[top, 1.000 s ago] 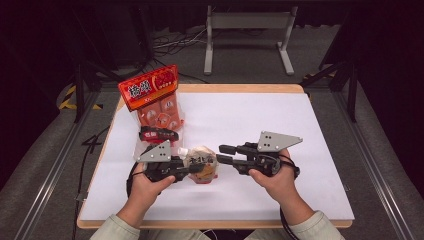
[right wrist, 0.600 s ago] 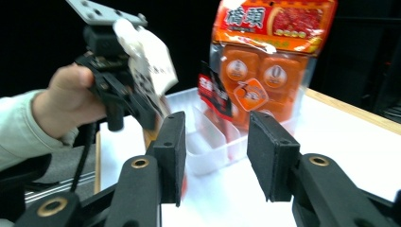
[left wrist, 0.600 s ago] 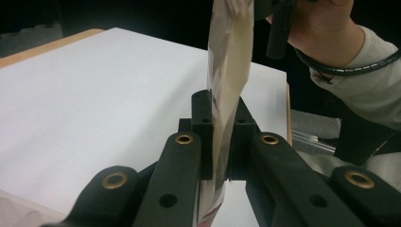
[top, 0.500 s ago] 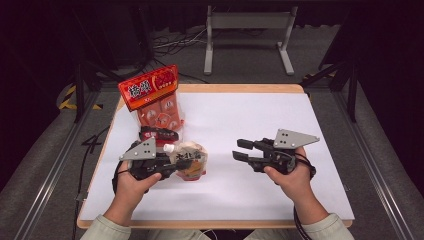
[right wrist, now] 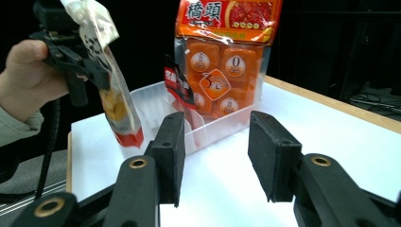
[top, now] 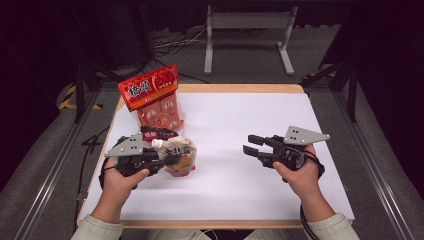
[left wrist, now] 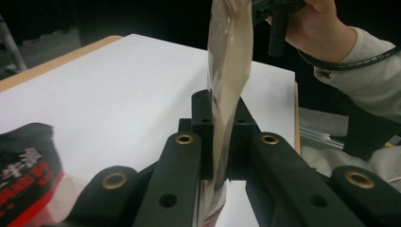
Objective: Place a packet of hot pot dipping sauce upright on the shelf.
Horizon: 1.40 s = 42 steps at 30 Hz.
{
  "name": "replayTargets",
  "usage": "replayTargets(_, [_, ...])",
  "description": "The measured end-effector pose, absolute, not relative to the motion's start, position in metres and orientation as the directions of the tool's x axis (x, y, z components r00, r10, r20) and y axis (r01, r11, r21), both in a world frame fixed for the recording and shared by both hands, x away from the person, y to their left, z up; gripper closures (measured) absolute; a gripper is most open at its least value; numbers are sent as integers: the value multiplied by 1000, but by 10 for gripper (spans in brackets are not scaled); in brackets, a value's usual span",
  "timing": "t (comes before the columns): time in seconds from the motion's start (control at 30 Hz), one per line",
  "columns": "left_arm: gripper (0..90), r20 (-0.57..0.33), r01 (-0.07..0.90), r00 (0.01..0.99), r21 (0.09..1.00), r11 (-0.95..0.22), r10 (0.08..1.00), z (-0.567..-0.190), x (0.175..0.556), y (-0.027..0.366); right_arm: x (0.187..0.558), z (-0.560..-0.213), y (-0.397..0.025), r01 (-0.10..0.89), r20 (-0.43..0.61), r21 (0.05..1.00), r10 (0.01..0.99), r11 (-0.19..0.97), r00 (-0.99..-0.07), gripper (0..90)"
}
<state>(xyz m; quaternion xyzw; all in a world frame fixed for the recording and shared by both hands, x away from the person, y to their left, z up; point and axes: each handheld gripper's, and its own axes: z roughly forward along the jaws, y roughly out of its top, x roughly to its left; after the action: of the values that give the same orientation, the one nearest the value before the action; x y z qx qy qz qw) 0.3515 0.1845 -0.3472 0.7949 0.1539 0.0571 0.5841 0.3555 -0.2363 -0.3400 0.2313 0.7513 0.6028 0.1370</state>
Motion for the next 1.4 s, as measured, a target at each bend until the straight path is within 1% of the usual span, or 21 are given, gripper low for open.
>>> replayTargets(0.33, [855, -63, 157, 919, 964, -216, 388, -335, 359, 205, 362, -346, -242, 201, 86, 967, 538, 159, -838, 585])
replayTargets(0.4, [855, -67, 162, 905, 967, -197, 420, -335, 360, 212, 363, -348, -243, 205, 86, 966, 550, 159, -831, 588])
replayTargets(0.63, [857, -52, 165, 874, 967, -195, 482, -337, 363, 221, 366, -351, -246, 215, 95, 965, 560, 152, -823, 591])
replayTargets(0.8, [858, -48, 171, 859, 965, -196, 510, -342, 366, 225, 367, -351, -248, 217, 98, 965, 563, 149, -821, 591])
replayTargets(0.93, [858, -25, 164, 842, 963, -212, 539, -346, 369, 228, 367, -352, -247, 222, 103, 964, 560, 149, -822, 591])
replayTargets(1.4, [858, -50, 196, 840, 956, -216, 540, -367, 381, 232, 369, -355, -246, 231, 110, 961, 558, 151, -823, 591])
